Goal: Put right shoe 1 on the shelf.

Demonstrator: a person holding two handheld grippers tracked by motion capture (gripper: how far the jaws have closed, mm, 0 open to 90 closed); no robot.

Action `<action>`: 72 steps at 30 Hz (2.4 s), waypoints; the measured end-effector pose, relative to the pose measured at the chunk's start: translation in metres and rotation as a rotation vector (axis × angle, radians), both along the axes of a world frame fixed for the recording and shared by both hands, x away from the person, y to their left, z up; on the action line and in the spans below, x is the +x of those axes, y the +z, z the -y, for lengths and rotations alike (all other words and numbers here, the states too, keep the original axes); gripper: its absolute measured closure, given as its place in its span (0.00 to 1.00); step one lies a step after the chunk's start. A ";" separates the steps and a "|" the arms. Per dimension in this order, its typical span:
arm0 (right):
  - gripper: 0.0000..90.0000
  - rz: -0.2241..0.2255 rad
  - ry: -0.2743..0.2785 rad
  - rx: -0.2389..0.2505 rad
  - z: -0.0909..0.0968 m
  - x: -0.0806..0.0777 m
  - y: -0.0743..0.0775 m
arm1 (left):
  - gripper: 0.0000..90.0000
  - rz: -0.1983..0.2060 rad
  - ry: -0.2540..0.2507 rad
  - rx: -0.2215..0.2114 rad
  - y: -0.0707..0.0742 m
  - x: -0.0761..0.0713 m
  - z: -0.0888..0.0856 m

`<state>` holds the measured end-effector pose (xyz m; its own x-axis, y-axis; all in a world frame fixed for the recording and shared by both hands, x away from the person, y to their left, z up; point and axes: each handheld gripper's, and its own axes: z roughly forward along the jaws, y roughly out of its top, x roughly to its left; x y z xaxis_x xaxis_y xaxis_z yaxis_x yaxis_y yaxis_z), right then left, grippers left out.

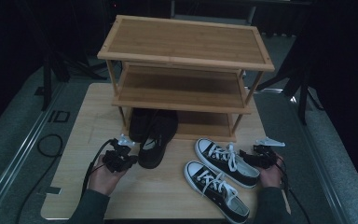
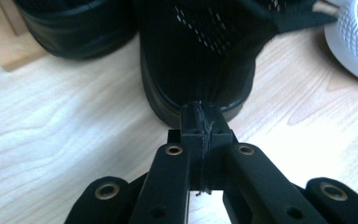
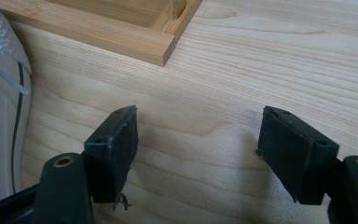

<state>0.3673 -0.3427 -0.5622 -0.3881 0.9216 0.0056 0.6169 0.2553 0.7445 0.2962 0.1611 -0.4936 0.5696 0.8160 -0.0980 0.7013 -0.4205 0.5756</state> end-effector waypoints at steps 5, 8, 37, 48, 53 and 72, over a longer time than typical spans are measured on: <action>0.32 0.000 0.000 -0.001 0.000 0.000 0.000 | 0.99 -0.028 -0.026 0.006 -0.011 -0.003 0.006; 0.32 0.000 0.000 -0.001 0.000 0.000 0.000 | 0.98 -0.035 -0.032 0.003 -0.015 -0.003 0.010; 0.32 0.000 0.000 -0.001 0.000 0.000 0.000 | 0.99 0.017 0.001 -0.008 -0.003 0.033 0.049; 0.32 0.000 0.000 -0.001 0.000 0.000 0.000 | 0.99 0.028 0.024 0.009 -0.002 0.051 0.058; 0.32 -0.001 -0.001 0.001 0.000 0.000 0.000 | 0.99 0.032 0.035 0.013 -0.002 0.060 0.063; 0.32 -0.002 -0.001 0.001 0.000 0.000 0.000 | 0.99 0.031 0.085 0.005 -0.005 0.093 0.071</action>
